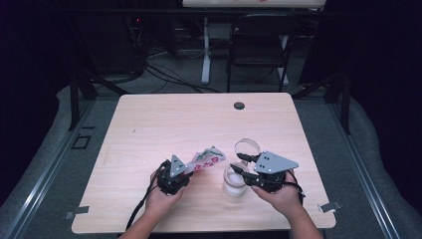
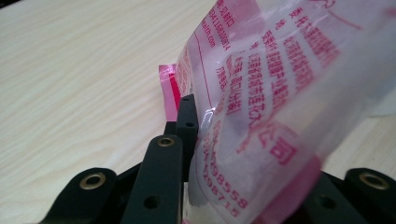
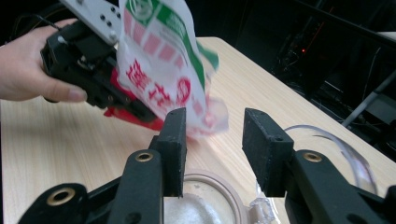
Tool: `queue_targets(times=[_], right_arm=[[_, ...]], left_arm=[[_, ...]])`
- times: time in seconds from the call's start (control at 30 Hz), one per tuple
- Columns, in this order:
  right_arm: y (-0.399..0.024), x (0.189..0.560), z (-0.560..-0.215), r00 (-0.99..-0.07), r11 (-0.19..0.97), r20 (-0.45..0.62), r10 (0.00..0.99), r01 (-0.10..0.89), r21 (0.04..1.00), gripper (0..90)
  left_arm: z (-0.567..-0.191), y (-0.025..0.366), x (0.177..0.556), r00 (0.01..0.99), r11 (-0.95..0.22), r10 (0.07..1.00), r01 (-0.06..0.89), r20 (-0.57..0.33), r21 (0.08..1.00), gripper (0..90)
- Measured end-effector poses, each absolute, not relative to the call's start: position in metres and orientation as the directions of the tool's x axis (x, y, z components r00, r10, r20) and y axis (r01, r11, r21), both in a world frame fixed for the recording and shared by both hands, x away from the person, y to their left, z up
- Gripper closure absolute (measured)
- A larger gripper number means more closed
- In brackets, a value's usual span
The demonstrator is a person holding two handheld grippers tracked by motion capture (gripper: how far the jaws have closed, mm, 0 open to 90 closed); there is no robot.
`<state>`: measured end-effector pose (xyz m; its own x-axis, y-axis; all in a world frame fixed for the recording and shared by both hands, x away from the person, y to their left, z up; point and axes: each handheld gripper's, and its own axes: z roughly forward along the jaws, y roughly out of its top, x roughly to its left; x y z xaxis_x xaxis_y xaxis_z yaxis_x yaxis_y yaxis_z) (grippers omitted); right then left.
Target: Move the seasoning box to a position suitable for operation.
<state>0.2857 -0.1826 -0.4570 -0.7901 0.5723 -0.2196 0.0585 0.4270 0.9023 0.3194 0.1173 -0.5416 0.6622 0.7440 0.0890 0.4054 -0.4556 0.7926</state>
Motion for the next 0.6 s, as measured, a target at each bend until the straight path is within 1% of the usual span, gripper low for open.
queue_targets(times=[0.33, 0.6], right_arm=[[-0.195, 0.286, -0.452, -0.775, 0.396, -0.199, 0.6, 0.072, 0.915, 58.4], [-0.198, 0.287, -0.45, -0.771, 0.385, -0.187, 0.609, 0.081, 0.92, 58.2]], left_arm=[[-0.518, 0.153, 0.325, 0.6, -0.429, 0.791, 0.408, 0.117, 0.806, 76.2], [-0.518, 0.197, 0.327, 0.513, -0.391, 0.85, 0.462, 0.12, 0.796, 76.2]])
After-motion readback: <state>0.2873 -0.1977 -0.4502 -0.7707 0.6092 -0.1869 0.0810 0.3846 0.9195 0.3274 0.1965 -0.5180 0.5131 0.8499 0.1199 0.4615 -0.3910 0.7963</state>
